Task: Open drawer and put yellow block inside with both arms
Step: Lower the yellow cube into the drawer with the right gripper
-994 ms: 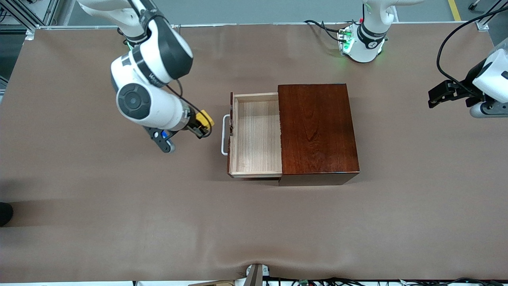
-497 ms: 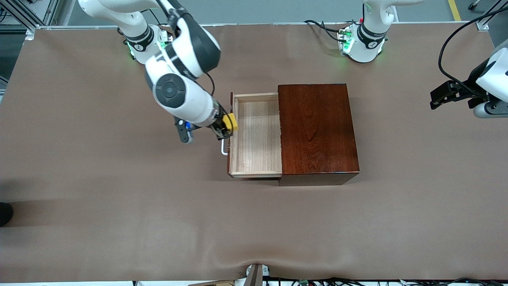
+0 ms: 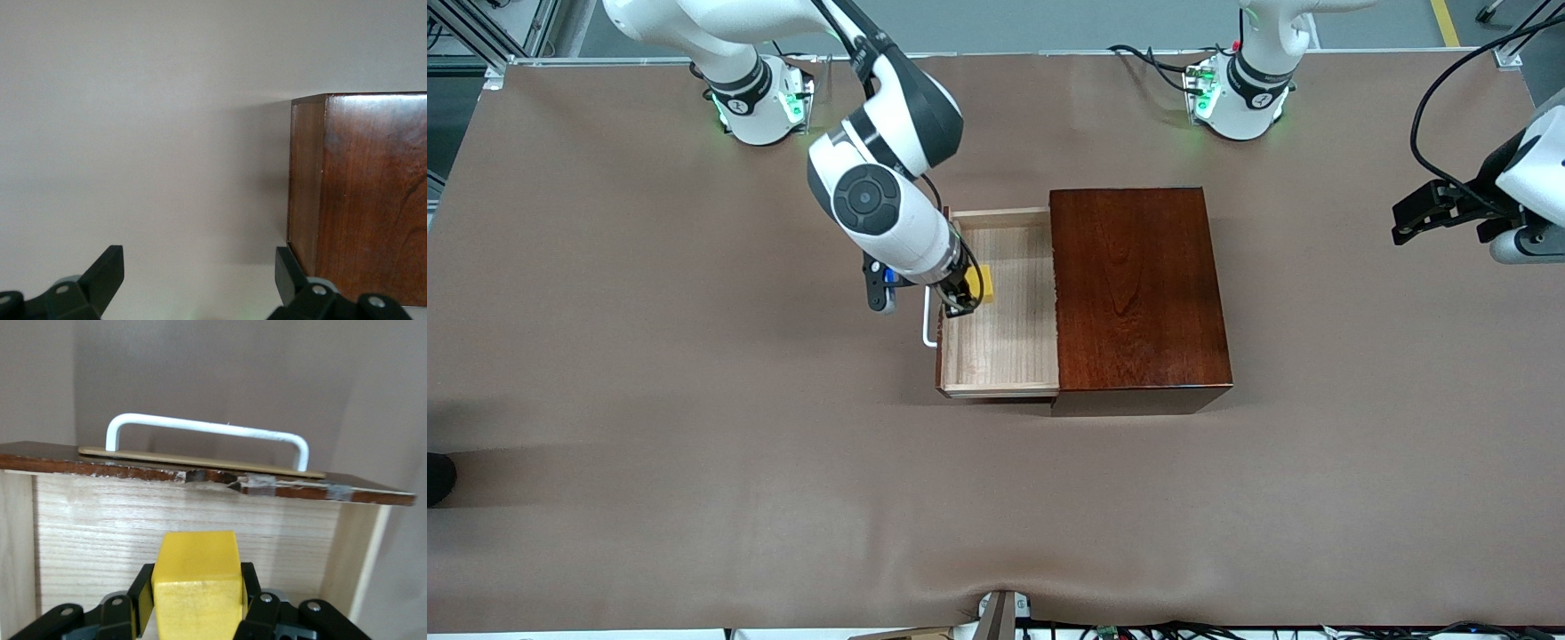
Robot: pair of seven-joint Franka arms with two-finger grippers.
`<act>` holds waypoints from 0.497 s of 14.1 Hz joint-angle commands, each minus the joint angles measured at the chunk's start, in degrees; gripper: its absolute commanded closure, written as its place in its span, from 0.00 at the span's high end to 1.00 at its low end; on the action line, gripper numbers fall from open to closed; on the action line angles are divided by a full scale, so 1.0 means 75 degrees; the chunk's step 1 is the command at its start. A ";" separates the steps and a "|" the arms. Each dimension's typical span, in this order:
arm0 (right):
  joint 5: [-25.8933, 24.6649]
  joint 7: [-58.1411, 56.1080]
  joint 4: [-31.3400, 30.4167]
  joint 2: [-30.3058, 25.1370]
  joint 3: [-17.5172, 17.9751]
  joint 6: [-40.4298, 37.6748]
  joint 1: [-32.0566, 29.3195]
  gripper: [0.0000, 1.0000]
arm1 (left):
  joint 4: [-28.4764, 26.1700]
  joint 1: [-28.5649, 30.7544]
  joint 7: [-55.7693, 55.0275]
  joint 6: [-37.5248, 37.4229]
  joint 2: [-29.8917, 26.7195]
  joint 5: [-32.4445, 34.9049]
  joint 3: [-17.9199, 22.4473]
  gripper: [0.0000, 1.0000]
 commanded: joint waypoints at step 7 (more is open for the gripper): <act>0.0031 0.0228 0.0084 0.0526 -0.0101 0.0279 0.0418 0.00 | 0.0158 0.0016 0.0066 -0.0013 0.0045 -0.0058 -0.0036 1.00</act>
